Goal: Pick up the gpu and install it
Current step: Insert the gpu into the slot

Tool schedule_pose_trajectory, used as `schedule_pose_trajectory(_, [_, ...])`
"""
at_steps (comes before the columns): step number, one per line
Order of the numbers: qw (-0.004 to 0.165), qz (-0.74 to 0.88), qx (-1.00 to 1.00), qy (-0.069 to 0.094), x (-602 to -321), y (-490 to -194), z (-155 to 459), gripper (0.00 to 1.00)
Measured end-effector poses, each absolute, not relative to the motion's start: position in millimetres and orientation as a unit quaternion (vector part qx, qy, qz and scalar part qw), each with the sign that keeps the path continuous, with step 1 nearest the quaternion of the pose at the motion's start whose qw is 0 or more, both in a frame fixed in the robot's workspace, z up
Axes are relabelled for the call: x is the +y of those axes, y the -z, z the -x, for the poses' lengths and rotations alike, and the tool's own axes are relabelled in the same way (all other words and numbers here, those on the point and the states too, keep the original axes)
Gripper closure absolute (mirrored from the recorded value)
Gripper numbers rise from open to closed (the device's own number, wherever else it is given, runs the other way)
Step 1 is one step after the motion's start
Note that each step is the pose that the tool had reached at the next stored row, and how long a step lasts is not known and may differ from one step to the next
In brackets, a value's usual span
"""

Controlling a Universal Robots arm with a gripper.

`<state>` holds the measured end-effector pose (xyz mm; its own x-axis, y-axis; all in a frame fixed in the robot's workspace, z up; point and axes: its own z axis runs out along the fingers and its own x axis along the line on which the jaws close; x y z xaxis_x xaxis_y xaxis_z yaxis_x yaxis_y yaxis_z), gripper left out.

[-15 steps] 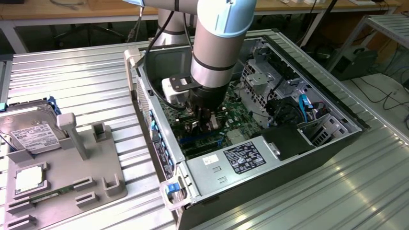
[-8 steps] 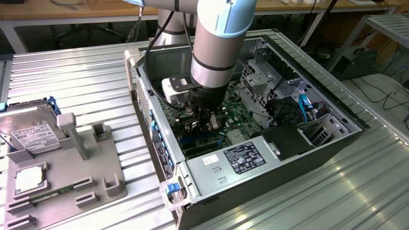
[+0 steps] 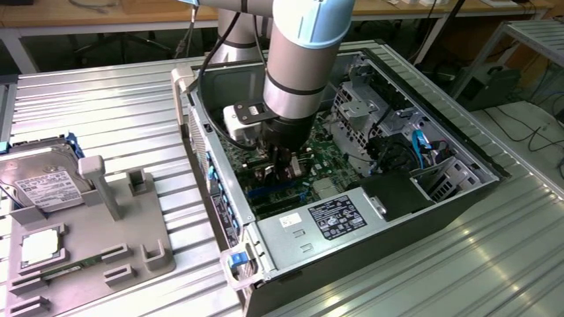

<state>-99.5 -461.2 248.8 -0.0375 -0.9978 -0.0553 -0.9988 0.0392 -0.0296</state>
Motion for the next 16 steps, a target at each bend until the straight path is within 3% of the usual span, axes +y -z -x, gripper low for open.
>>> schedule_pose_trajectory(16, [0.030, 0.693, 0.720, -0.009, -461.2, -248.8, 99.3, 0.72])
